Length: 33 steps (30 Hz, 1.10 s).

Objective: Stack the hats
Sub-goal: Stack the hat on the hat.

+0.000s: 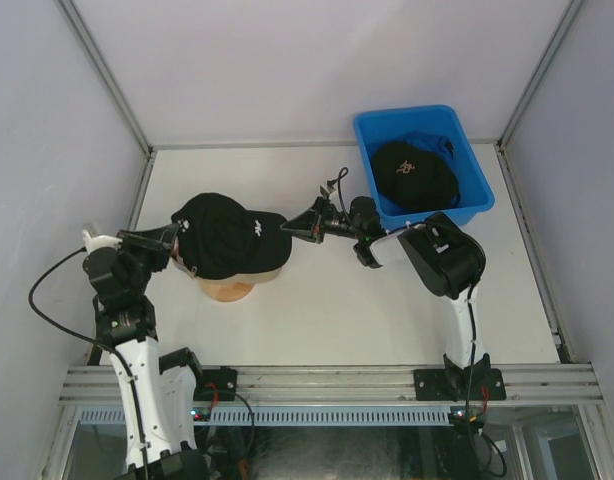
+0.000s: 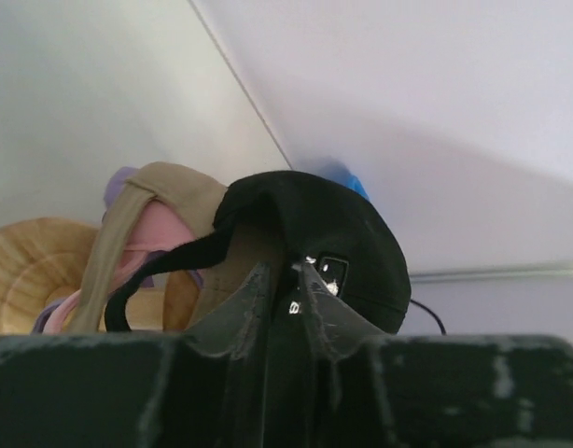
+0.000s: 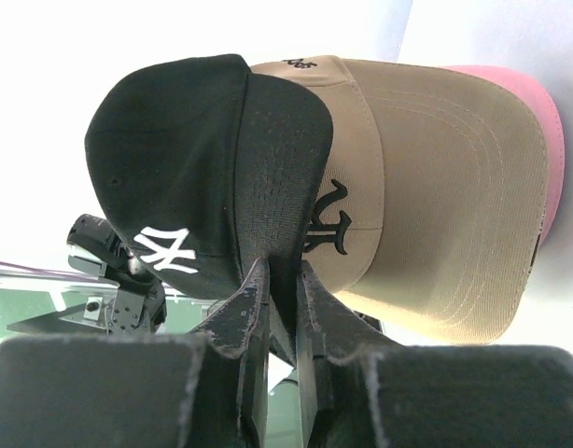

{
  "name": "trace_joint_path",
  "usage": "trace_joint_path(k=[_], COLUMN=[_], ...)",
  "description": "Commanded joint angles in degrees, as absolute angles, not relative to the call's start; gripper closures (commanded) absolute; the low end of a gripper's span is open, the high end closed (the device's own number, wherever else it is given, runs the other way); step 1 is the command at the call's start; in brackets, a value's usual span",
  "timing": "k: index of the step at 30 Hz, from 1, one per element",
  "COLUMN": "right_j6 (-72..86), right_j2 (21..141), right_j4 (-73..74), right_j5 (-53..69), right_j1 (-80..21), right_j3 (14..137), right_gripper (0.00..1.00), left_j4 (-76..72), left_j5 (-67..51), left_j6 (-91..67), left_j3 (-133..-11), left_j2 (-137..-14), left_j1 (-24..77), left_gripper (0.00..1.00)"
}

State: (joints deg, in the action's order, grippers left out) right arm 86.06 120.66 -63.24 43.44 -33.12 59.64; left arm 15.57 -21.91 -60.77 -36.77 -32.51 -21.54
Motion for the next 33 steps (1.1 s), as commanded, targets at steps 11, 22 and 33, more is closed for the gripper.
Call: trace_joint_path(k=[11,22,33], right_j6=[83.5,83.5,82.6], right_j2=[121.7,122.6,123.1], right_j4=[-61.7,-61.6,-60.1], right_j5=[46.0,46.7,47.3], right_j1=[-33.3,-33.3,-33.2], right_j3=[59.9,60.6,62.0], right_gripper=[0.97,0.96,0.97], left_j4=[35.0,49.5,47.0], left_j5=[-7.3,-5.9,-4.7], left_j6=[-61.7,-50.4,-48.3], left_j3=[-49.7,-55.3,-53.9], left_j2=[-33.2,-45.3,-44.6], left_j1=[-22.6,-23.2,-23.2], left_gripper=[0.47,0.47,0.46])
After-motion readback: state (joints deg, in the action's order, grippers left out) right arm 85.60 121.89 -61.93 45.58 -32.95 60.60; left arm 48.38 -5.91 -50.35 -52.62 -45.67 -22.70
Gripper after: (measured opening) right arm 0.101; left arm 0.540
